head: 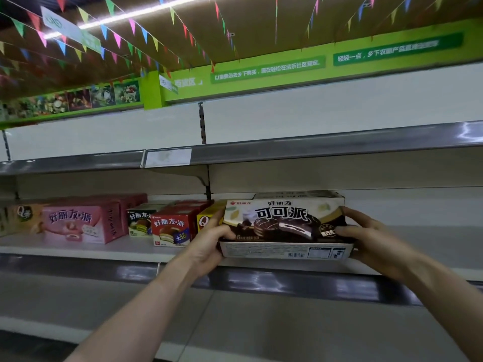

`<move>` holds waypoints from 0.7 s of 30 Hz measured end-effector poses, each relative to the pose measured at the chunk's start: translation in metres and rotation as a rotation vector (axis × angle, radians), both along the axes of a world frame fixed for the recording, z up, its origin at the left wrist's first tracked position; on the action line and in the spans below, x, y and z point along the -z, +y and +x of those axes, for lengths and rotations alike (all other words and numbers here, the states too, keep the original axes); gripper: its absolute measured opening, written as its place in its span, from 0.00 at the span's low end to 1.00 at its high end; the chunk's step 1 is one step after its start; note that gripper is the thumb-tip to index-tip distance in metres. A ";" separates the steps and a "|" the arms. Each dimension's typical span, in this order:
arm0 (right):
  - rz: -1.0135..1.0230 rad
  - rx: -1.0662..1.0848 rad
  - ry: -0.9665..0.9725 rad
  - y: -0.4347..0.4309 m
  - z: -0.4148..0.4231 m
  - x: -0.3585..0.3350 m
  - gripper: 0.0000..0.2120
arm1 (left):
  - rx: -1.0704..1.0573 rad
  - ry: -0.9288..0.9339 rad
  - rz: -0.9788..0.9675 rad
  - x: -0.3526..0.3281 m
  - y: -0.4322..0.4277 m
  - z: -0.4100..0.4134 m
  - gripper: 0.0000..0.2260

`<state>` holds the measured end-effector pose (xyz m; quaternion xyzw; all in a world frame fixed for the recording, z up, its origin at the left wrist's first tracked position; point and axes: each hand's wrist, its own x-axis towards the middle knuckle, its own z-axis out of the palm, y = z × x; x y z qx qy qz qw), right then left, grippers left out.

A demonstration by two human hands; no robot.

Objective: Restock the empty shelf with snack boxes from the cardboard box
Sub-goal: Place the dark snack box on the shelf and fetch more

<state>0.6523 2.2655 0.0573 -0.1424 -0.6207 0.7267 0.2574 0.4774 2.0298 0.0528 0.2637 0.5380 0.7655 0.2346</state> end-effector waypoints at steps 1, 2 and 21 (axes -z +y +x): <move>0.012 -0.002 0.005 0.000 0.001 0.000 0.28 | -0.002 0.017 -0.018 0.000 0.001 -0.001 0.31; 0.029 -0.009 0.008 0.001 0.002 -0.001 0.28 | -0.012 0.032 -0.036 -0.001 0.002 -0.002 0.33; 0.680 0.223 -0.337 0.028 -0.007 -0.007 0.35 | -0.393 1.002 -0.935 -0.016 0.067 0.000 0.40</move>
